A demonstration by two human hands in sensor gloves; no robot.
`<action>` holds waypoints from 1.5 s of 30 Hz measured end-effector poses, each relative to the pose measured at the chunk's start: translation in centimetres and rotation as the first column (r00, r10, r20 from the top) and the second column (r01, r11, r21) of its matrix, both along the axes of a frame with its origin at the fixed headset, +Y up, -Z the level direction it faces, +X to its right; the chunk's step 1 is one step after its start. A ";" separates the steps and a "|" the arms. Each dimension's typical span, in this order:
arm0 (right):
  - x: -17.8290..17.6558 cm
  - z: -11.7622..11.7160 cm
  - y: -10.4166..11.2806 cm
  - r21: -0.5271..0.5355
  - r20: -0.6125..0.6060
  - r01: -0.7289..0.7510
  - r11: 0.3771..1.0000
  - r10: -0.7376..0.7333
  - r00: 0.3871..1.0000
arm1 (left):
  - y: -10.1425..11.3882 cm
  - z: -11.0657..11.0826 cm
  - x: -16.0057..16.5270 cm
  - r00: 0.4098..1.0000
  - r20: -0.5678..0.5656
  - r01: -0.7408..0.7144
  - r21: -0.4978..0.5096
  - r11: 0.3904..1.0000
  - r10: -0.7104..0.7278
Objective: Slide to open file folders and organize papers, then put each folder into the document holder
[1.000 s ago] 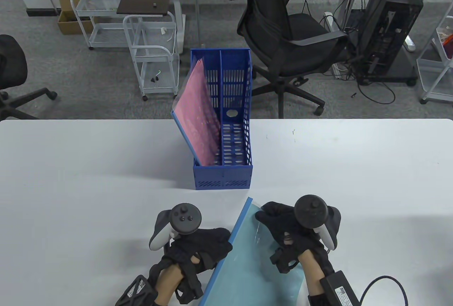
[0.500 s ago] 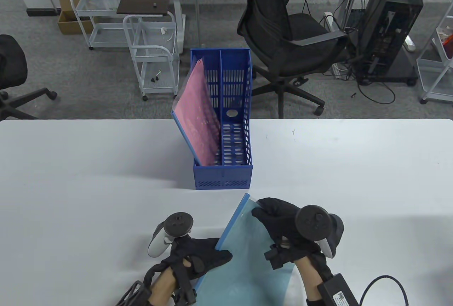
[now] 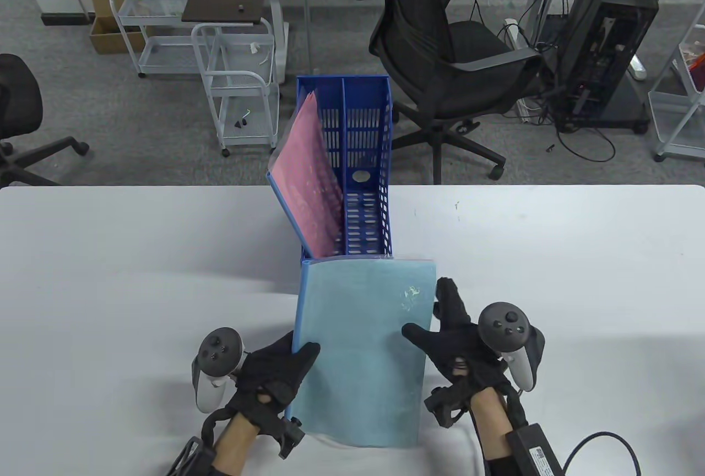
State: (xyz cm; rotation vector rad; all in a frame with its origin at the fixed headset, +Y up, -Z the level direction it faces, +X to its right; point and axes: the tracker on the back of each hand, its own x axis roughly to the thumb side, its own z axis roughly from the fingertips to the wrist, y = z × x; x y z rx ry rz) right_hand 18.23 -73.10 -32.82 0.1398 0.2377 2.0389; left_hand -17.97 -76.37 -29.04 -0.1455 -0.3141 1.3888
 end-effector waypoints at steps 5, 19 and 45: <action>-2.4 -0.1 -2.7 -0.219 -0.306 0.130 0.967 -0.194 0.932 | 0.7 0.0 -0.9 0.998 0.017 -0.064 0.069 0.996 0.063; -5.3 0.7 -2.3 -0.122 -0.345 0.257 0.959 -0.284 0.895 | 2.9 1.3 -3.5 0.828 -0.300 0.524 0.112 0.845 -0.474; -3.9 -6.3 8.6 0.281 0.008 0.433 0.856 -0.453 0.891 | 2.5 1.4 -2.2 0.528 -0.353 0.830 0.023 0.557 -0.773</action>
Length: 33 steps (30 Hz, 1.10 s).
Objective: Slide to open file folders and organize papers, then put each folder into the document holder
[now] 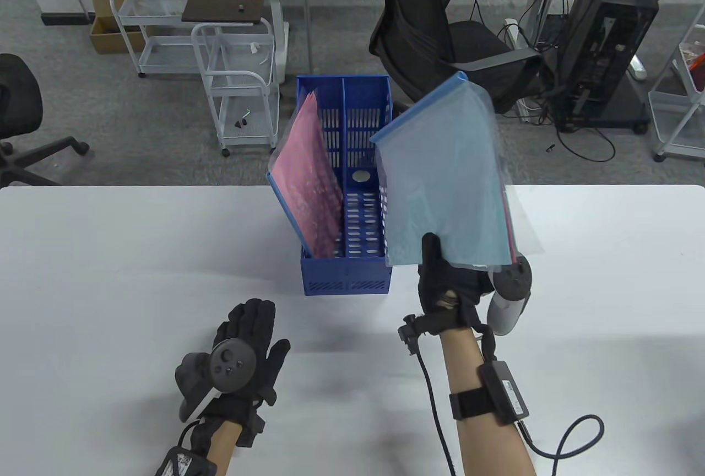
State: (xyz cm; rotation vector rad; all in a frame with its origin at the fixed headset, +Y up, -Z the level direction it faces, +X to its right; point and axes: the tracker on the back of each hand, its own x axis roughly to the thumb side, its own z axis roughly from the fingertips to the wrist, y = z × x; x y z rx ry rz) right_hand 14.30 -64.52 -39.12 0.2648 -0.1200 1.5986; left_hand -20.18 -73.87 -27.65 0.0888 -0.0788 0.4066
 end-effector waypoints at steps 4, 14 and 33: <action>-1.5 -2.1 -1.0 -0.069 0.004 -0.059 0.996 0.059 0.998 | -0.1 -0.1 0.2 1.000 0.010 -0.001 -0.011 1.000 0.001; -2.9 -5.3 -3.5 -0.220 -0.020 -0.181 0.959 0.181 0.983 | -0.3 -0.1 0.4 1.000 0.008 -0.006 -0.034 0.999 0.006; -1.2 2.1 -4.1 -0.070 0.101 -0.668 0.741 0.671 0.734 | -0.4 -0.1 1.4 0.996 0.022 0.090 -0.037 0.995 -0.089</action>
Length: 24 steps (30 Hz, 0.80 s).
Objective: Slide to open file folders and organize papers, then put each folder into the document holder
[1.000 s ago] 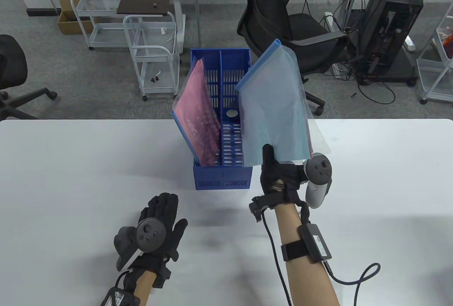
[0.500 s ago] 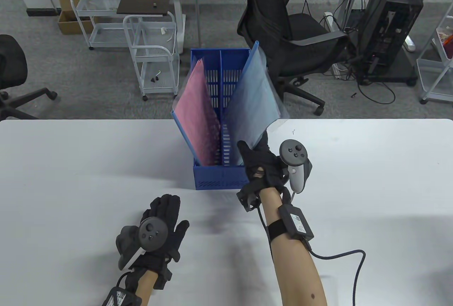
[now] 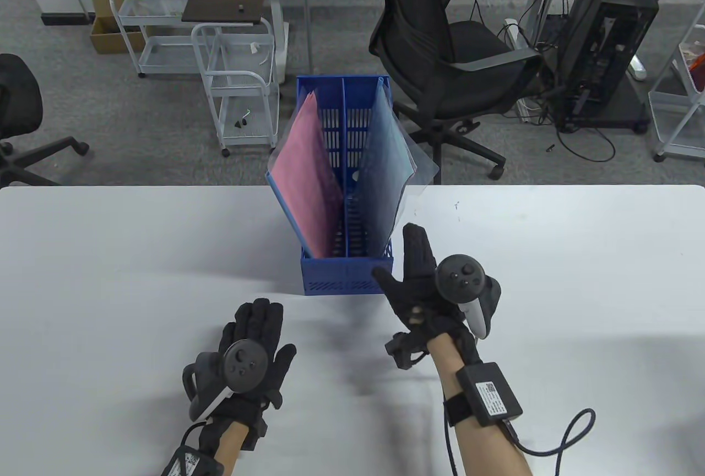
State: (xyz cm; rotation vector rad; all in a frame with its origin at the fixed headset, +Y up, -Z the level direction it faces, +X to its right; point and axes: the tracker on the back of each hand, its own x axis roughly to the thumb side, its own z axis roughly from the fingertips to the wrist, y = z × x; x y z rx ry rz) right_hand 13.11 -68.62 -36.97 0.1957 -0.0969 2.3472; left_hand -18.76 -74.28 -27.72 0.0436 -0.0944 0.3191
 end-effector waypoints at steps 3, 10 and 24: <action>0.7 2.6 -0.8 0.051 0.008 -0.229 0.972 0.229 0.973 | -0.1 0.0 0.5 0.999 0.011 0.030 0.000 1.000 -0.030; 3.8 6.3 -5.0 0.028 0.018 -0.503 0.864 0.503 0.864 | -0.1 0.1 0.8 0.998 0.009 0.059 0.003 0.998 -0.059; 5.6 6.4 -5.9 -0.062 0.054 -0.661 0.748 0.664 0.746 | -0.6 0.0 1.5 0.996 0.021 0.087 0.000 0.996 -0.087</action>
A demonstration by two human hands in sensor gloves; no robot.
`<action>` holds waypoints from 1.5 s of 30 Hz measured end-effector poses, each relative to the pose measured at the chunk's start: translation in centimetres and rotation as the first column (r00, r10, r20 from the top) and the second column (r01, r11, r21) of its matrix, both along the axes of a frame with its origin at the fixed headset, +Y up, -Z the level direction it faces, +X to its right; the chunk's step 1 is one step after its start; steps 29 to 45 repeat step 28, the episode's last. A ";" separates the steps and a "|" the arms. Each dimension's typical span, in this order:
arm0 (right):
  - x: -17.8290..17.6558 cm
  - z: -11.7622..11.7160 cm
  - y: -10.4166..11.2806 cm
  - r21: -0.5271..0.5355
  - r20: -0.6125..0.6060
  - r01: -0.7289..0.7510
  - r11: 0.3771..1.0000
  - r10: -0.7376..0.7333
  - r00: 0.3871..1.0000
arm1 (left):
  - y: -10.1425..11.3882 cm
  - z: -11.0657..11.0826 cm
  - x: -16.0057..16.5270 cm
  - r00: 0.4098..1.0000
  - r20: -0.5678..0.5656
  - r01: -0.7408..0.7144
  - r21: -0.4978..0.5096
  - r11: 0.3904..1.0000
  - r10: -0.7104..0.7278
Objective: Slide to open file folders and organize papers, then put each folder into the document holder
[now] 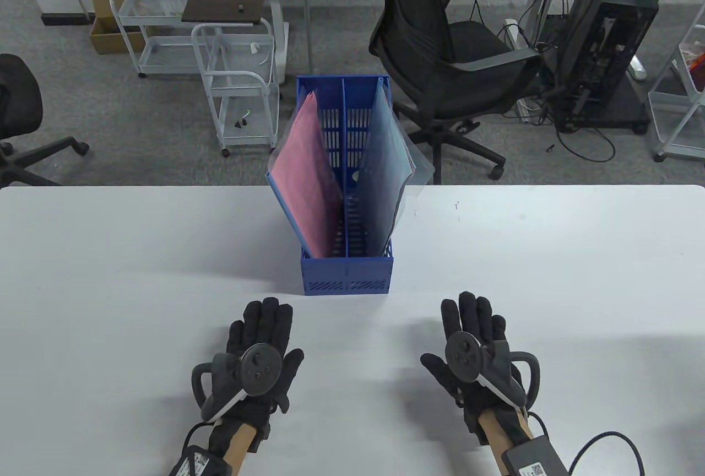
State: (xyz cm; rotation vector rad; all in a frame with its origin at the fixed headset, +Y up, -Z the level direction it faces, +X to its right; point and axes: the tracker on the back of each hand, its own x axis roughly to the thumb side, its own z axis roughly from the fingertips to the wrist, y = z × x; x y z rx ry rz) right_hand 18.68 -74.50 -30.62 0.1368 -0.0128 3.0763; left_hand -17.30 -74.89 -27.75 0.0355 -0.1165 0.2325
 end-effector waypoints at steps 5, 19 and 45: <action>-0.4 0.0 -0.3 -0.011 -0.010 -0.023 1.000 0.023 1.000 | -0.3 0.0 0.5 1.000 0.013 0.020 -0.007 1.000 -0.020; -0.9 0.0 -0.5 -0.004 -0.001 -0.074 0.997 0.074 0.997 | 0.1 0.1 0.2 1.000 0.002 0.023 0.014 1.000 -0.023; -1.0 0.1 -0.6 -0.022 -0.003 -0.081 0.997 0.081 0.997 | 0.1 0.1 0.1 1.000 0.001 0.025 0.009 1.000 -0.025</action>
